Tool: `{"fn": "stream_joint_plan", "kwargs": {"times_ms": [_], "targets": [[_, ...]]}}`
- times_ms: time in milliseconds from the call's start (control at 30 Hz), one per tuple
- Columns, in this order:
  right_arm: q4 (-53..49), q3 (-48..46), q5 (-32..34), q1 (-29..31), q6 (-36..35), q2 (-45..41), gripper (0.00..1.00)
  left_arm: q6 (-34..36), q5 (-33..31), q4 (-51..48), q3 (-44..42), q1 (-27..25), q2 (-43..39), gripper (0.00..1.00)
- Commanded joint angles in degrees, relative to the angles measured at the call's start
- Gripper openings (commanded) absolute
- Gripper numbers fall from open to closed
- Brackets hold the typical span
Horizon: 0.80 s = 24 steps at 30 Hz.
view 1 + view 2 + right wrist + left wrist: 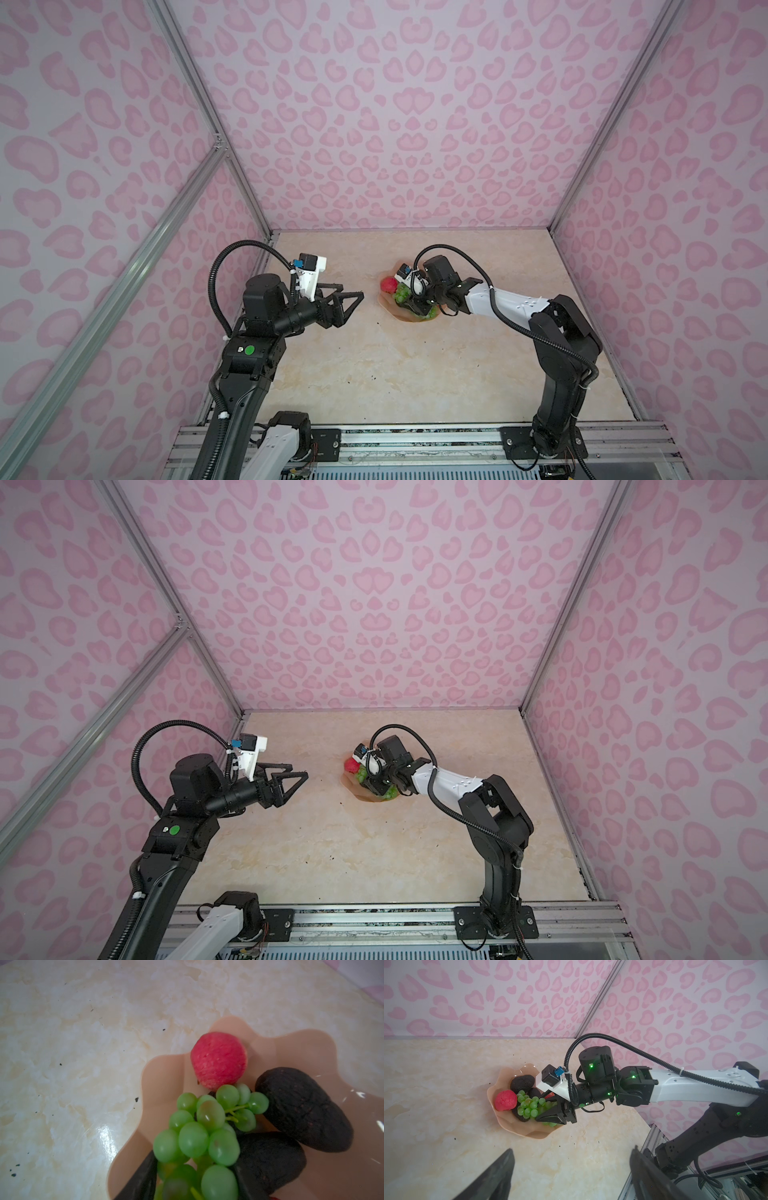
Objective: Place and organize the fake fruits in the fruit bowl
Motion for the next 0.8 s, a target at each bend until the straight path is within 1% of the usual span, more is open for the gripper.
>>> {"fn": "stream_joint_plan", "kwargs": {"times_ms": [0, 33, 67, 167, 300, 400, 433, 500, 533, 567, 600, 667, 733, 767], "targets": [[4.6, -2.1, -1.6, -0.5, 0.2, -0.8, 0.65, 0.0, -0.3, 0.9, 1.0, 0.0, 0.5, 0.87], [5.4, -2.7, -1.2, -0.6, 0.5, -1.4, 0.70, -0.2, -0.5, 1.1, 0.8, 0.0, 0.5, 0.87], [5.7, -3.0, -1.0, -0.8, 0.6, -2.0, 0.73, -0.3, -0.6, 1.4, 0.7, 0.0, 0.5, 0.87], [6.1, -3.2, -0.3, -1.4, 0.9, -3.7, 0.78, -0.4, -1.1, 1.8, 0.8, 0.0, 0.7, 0.87], [8.6, -4.3, 1.2, -1.9, 3.3, -8.2, 0.85, 0.2, -2.4, 1.9, 1.1, 0.0, 0.9, 0.87], [11.2, -6.8, 4.9, -2.2, 6.2, -13.6, 0.98, 1.1, -5.3, 2.7, 0.4, 0.0, 0.7, 0.88], [12.4, -8.3, 7.1, -2.4, 7.6, -15.9, 0.99, 0.8, -8.7, 3.6, -0.3, 0.0, 0.5, 0.91], [15.5, -12.5, 9.3, -3.5, 9.8, -20.8, 0.99, 0.1, -16.3, 7.4, -2.9, 0.0, -1.1, 0.99], [17.7, -15.3, 11.8, -4.1, 11.6, -23.6, 0.99, 0.6, -20.3, 10.0, -5.5, 0.0, -2.3, 1.00], [19.5, -18.3, 16.3, -4.7, 14.1, -26.4, 0.99, 1.2, -23.9, 13.3, -7.9, 0.0, -3.5, 0.99], [21.0, -20.8, 19.4, -5.5, 15.1, -28.6, 0.99, 1.7, -27.0, 16.1, -10.2, 0.0, -4.5, 0.98], [22.5, -25.5, 27.9, -7.6, 16.6, -33.0, 0.99, 3.1, -34.2, 22.1, -15.4, 0.0, -6.0, 0.97], [23.5, -29.2, 33.5, -9.6, 17.6, -36.1, 0.99, 4.4, -41.4, 27.6, -19.8, 0.1, -6.2, 0.97], [24.3, -31.0, 37.5, -10.8, 17.8, -37.3, 0.99, 4.7, -45.3, 31.6, -22.2, 0.0, -6.2, 0.97]]}}
